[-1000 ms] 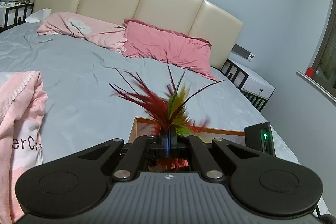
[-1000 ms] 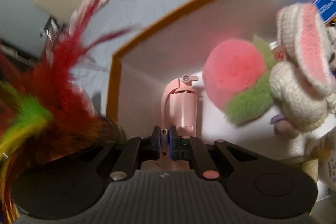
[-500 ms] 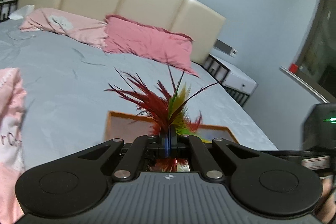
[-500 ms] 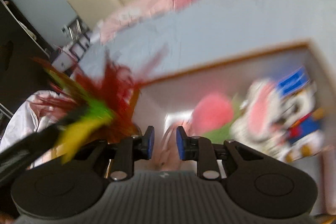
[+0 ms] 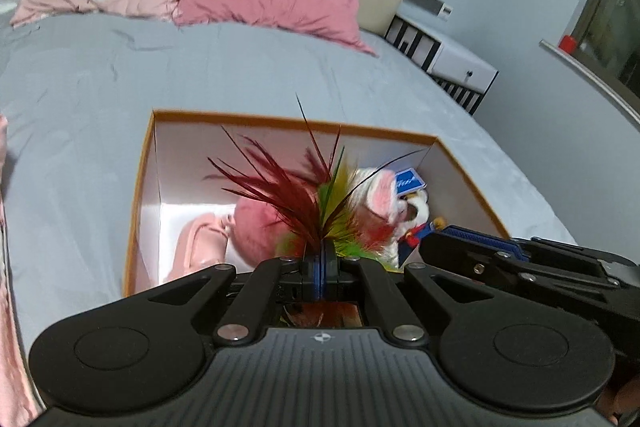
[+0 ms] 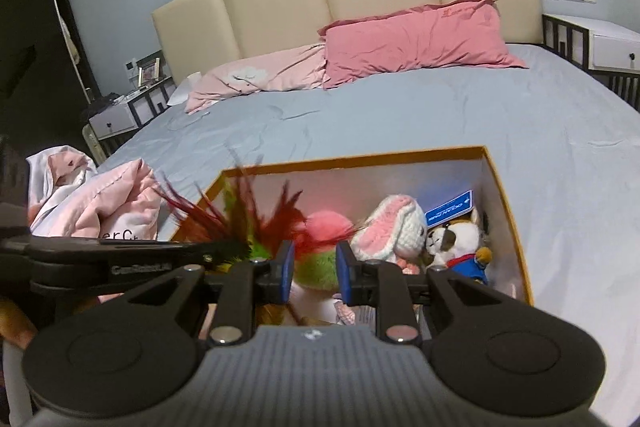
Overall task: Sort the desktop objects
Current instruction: 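Lower the feather wand into the box while the right tool lowers the spray bottle in, then open both tools to release the items and withdraw above the box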
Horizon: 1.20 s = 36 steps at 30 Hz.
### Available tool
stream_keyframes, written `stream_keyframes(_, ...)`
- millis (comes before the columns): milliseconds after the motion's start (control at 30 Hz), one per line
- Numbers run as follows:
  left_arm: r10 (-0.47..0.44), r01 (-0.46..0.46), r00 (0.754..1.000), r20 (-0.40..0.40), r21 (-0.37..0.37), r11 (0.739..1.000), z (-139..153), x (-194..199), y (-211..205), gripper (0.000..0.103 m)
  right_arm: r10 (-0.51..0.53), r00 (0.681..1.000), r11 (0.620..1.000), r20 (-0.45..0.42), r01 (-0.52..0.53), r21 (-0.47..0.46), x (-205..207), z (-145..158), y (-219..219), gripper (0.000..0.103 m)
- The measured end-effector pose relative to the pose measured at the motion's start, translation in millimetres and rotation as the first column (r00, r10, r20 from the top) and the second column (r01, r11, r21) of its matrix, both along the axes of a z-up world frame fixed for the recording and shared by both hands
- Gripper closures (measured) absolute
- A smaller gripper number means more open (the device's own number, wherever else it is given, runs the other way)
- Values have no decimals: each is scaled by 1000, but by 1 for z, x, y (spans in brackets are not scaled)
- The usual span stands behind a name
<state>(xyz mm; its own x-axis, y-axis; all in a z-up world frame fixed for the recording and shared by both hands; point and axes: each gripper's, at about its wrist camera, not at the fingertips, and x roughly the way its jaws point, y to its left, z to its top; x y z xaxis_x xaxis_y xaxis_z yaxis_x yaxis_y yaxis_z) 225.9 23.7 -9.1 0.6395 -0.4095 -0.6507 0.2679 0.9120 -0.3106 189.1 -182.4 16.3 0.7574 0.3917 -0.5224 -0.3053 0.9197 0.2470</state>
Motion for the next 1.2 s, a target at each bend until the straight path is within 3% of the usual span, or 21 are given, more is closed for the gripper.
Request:
stream_keyframes(233,26,-25,998,-58,29,999,-13,5,3,103,-2,1000,1000,13,2,-31,-6,-15,-5,78)
stream_keyframes(567,41,-40,999,-9,67,997,-7,-3,2,99,-10,1000,999,10,10,-32,-9,-19,-4,77)
stream_keyframes(633,49,-50,999,10,60,997,-2,-6,3,86,-12,1000,999,14,12,-35,-10,-19,-3,76)
stream_keyframes(867,111,-115,986,124,29,993,24,-27,6,66,-12,999,999,34,13,-34,-15,-17,-1,67)
stream_keyframes(900,122,-126,982,142,24,992,28,-31,7,59,-12,999,999,38,14,-34,-17,-16,0,65)
stream_keyframes(933,129,-133,979,157,16,991,32,-34,8,46,-13,999,999,41,14,-34,-18,-15,0,64)
stream_keyframes(1033,140,-143,970,197,1,990,40,-44,8,40,-17,998,999,57,19,-32,-23,-10,1,57)
stream_keyframes(1200,125,-142,953,276,42,989,48,-62,-1,26,-23,994,999,109,28,-40,-36,6,-1,50)
